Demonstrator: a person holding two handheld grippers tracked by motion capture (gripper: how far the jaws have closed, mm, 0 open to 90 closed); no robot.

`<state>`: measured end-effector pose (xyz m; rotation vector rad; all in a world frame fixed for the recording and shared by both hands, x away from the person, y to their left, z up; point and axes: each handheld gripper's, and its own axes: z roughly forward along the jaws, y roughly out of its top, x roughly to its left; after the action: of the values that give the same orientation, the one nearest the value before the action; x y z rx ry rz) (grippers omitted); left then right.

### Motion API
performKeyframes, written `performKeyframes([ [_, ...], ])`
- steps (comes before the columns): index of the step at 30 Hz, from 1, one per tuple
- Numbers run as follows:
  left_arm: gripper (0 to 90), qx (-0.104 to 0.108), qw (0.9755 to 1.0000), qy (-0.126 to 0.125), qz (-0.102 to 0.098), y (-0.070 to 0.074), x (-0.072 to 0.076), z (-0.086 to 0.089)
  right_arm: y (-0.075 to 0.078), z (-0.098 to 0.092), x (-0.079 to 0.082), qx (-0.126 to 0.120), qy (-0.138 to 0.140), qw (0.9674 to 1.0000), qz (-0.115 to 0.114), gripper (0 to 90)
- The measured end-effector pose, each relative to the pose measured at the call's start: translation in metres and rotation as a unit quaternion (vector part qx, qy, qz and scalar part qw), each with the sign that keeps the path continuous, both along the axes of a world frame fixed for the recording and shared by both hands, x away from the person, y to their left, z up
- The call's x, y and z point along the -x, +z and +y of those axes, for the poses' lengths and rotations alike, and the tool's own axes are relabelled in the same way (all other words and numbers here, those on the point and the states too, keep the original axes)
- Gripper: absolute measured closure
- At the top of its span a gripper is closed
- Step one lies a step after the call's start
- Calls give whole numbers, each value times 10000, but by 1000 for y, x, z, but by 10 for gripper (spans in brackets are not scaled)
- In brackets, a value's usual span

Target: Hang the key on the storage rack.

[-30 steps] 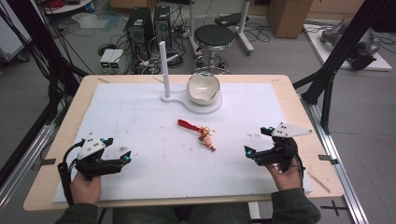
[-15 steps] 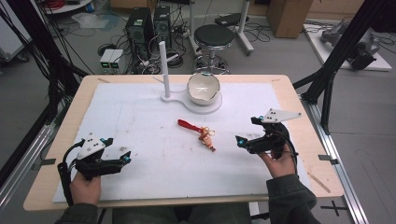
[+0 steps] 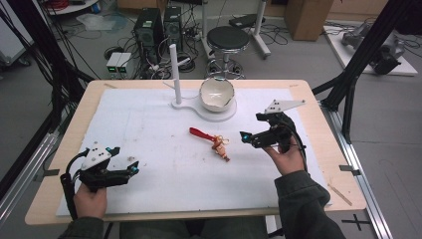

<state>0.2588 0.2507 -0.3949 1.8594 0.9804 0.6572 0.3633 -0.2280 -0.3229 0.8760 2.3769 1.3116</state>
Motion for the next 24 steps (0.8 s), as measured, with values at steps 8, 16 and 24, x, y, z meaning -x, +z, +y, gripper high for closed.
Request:
performKeyframes([
  [8,196,-5,10000,-13,0,0,0,0,9,18,-16,75,96,9998,177,79],
  [16,196,-12,10000,1,-6,0,0,1,16,32,-29,117,289,9991,270,158],
  [24,196,-21,10000,-13,-16,0,0,0,14,50,-38,251,414,9981,374,175],
])
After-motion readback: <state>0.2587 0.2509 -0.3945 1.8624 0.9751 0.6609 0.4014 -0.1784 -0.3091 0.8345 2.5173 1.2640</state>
